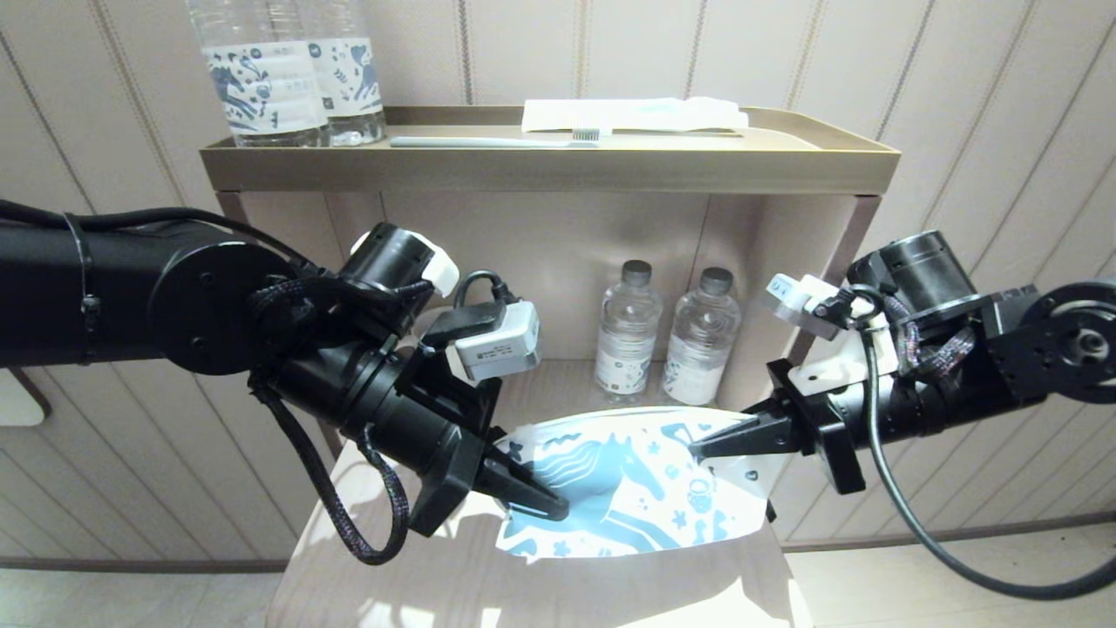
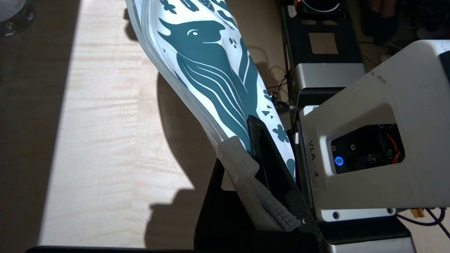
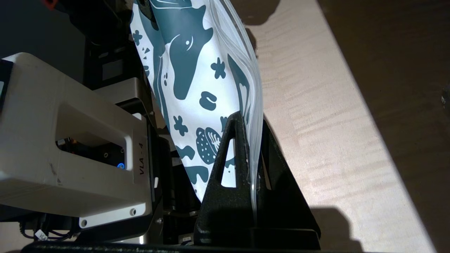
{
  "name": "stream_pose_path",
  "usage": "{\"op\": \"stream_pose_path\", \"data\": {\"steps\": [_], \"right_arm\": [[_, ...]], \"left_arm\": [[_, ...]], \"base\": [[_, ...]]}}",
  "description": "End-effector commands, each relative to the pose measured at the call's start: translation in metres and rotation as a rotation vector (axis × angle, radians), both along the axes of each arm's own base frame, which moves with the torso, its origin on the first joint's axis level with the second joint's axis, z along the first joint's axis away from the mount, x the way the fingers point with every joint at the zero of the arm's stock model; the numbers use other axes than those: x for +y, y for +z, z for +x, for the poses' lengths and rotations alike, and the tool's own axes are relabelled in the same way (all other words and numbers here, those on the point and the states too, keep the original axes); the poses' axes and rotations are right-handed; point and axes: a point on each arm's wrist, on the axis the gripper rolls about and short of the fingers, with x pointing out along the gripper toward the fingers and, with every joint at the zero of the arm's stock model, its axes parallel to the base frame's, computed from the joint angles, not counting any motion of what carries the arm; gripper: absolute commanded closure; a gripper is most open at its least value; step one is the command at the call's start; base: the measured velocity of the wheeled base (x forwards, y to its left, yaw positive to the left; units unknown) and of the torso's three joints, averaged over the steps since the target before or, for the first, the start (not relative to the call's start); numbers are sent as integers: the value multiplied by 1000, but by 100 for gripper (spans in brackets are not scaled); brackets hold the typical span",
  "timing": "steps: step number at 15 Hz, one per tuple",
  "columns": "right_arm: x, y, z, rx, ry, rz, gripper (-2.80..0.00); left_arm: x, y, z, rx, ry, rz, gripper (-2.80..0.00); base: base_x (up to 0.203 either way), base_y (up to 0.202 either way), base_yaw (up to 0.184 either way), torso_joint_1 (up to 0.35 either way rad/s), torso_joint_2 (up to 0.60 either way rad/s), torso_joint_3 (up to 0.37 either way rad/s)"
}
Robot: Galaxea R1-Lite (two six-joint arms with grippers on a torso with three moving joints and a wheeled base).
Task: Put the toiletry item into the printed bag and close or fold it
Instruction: Hand it to the other hand
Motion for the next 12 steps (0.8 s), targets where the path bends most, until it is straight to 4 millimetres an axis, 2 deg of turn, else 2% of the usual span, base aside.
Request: {"op": "stream_pose_path", "data": {"steps": [1, 7, 9, 10, 11, 12], "right_arm": [[0, 0, -1, 0, 6, 3, 0], [1, 4, -3, -15, 10, 8, 0], [1, 4, -3, -15, 10, 8, 0], [1, 4, -3, -15, 10, 8, 0], [1, 4, -3, -15, 10, 8, 0], [1, 4, -3, -15, 10, 8, 0]], "left_arm": [[0, -1, 0, 4, -5, 0, 0], [-9, -25, 13, 21, 26, 87, 0], [-9, -25, 13, 21, 26, 87, 0], [-9, -25, 13, 21, 26, 87, -178], [-9, -25, 13, 21, 26, 87, -280], [-9, -25, 13, 21, 26, 87, -280]], "base": [[0, 0, 0, 0, 0, 0], [0, 0, 0, 0, 0, 0], [0, 0, 0, 0, 0, 0], [0, 0, 0, 0, 0, 0], [0, 0, 0, 0, 0, 0], [0, 0, 0, 0, 0, 0]]}}
